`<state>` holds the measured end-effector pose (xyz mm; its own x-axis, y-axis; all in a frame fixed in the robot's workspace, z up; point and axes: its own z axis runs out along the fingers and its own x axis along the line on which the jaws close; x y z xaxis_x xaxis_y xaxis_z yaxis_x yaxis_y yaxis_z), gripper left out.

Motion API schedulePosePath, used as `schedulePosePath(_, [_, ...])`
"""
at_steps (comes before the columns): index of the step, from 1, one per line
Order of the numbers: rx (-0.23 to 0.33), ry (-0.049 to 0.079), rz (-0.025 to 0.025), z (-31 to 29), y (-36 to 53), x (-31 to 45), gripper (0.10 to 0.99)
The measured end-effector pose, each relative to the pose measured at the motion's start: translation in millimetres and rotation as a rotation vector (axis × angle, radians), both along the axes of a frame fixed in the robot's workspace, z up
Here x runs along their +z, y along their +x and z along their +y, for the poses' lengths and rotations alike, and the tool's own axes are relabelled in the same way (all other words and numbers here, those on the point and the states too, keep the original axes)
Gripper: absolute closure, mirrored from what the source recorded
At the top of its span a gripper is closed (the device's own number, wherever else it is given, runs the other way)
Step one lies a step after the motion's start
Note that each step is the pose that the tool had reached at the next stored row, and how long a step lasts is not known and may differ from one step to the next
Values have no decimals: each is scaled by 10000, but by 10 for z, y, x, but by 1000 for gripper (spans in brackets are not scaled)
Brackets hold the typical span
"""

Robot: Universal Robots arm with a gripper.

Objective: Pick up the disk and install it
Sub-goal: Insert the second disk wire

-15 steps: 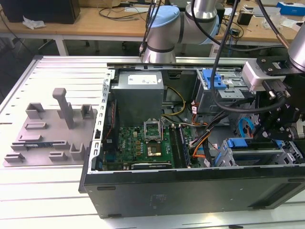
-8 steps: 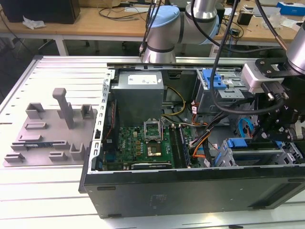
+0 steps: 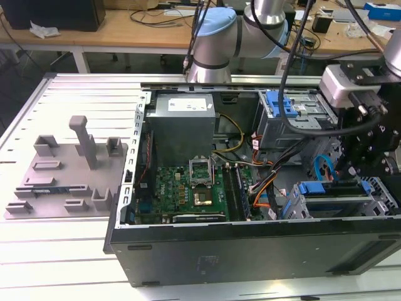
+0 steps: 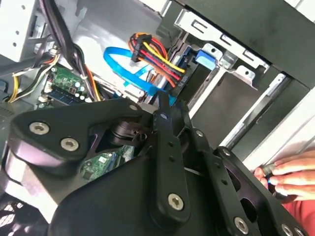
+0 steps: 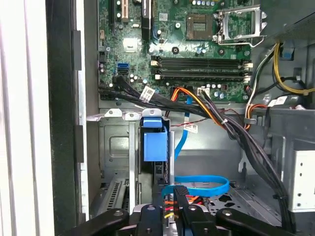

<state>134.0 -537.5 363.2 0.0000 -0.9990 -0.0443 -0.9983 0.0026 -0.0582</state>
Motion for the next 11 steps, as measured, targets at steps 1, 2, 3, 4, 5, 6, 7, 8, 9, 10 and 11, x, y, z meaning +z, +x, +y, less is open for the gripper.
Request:
schedulePosePath(1, [0,-59,-5,40,-18,35,851])
schedulePosePath(2, [0,-144,-10,88,-35,66,863])
schedulePosePath(3, [0,-269,-16,151,-58,103,980])
schedulePosePath(4, [0,-399,-18,199,-73,110,980])
schedulePosePath(5, [1,-420,-18,206,-74,110,980])
schedulePosePath(6, [1,-421,-19,206,-74,110,980])
schedulePosePath(7, [1,-419,-19,206,-74,110,980])
schedulePosePath(8, [1,-421,-19,206,-74,111,980])
schedulePosePath(9, [1,-421,-18,206,-75,110,980])
schedulePosePath(10, [0,-421,-18,206,-75,111,980])
schedulePosePath(11, [0,-421,-19,207,-75,110,980])
